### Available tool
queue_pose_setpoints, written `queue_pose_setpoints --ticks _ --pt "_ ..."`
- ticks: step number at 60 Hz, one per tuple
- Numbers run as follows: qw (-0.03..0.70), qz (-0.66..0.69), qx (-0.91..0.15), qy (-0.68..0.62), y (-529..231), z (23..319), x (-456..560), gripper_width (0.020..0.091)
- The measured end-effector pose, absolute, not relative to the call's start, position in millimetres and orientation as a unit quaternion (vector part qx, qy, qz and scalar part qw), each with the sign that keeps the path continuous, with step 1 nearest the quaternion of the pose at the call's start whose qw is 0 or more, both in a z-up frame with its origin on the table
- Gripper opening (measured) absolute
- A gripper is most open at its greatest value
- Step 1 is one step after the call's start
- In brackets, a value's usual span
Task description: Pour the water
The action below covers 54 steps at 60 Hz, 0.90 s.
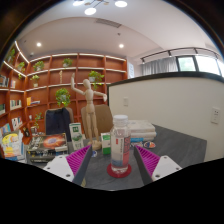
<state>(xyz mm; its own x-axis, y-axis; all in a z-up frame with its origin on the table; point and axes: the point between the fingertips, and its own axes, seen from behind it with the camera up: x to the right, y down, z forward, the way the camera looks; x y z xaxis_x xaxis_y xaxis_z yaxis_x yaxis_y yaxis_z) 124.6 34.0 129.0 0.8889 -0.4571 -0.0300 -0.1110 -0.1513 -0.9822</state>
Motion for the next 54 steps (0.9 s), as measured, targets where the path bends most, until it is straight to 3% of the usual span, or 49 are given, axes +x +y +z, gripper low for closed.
queue_pose_setpoints --ticks 24,54 --pt "0.612 -0.120 -0.774 0.112 -99.1 184.7 48.2 0.0886" --pt "0.616 -0.079 -0.778 0.098 -138.5 181.3 28.0 0.0883"
